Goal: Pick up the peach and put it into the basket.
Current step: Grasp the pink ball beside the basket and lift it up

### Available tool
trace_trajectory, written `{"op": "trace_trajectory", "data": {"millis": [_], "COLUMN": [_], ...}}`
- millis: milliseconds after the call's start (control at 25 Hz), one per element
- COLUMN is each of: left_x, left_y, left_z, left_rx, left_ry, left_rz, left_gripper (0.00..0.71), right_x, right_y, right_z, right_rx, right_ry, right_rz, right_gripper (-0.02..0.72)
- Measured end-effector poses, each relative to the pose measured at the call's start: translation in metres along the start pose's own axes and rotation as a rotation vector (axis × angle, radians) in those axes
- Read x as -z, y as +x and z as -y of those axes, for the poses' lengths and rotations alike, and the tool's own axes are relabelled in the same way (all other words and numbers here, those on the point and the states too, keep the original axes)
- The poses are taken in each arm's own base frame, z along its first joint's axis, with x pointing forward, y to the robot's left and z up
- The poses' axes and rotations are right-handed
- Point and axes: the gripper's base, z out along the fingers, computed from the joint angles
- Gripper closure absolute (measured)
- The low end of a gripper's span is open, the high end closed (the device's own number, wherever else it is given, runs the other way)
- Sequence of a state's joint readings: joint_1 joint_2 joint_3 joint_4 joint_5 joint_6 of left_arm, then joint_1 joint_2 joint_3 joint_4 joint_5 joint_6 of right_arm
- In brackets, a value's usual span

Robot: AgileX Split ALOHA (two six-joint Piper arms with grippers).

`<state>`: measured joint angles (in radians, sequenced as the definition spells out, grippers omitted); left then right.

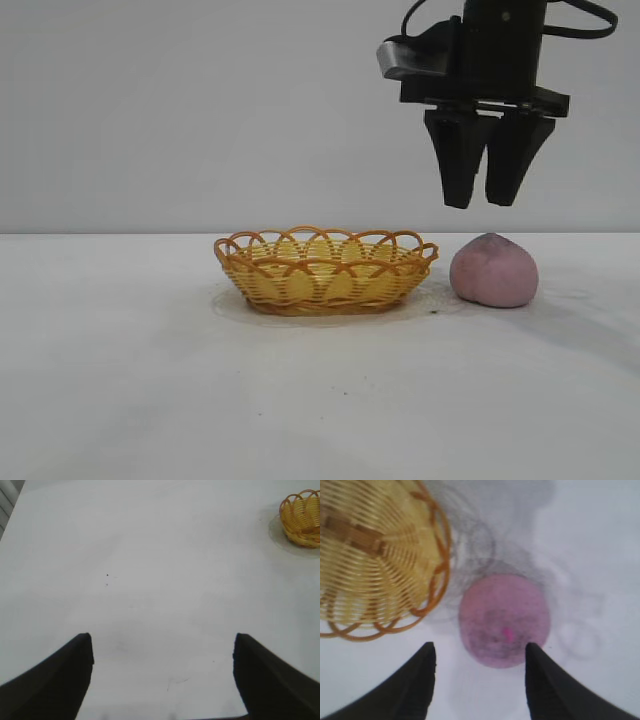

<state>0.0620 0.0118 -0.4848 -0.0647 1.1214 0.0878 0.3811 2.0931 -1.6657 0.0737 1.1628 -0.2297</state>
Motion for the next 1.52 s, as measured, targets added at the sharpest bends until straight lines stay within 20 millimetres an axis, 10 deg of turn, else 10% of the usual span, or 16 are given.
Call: {"op": "trace_trajectory", "data": {"millis": [440,840,1200,1520], "left_x": [0.0,0.0,0.0,0.0], "left_y": [0.0,0.0,0.0,0.0], "left_z": [0.0,0.0,0.0,0.0], "left_rx": [0.002,0.002,0.002,0.002], "left_ry": [0.003,0.003,0.003,0.003], "left_rz": [0.0,0.0,0.0,0.0], "left_gripper": [0.194,0.194,0.194,0.194], "right_x": [-0.039,-0.047,0.028,0.072], "right_y": [-0.002,-0.003,-0.023,-0.042], "right_z": [0.017,0.019,0.021,-0.04], "right_rx": [-0.05,-0.03,0.001,0.133], "right_ry": [-0.042,-0.029,0.042,0.018], "right_rz": [-0.052,-0.079,0.082,0.224], "right_gripper": [0.31,0.703,0.703,0.703]}}
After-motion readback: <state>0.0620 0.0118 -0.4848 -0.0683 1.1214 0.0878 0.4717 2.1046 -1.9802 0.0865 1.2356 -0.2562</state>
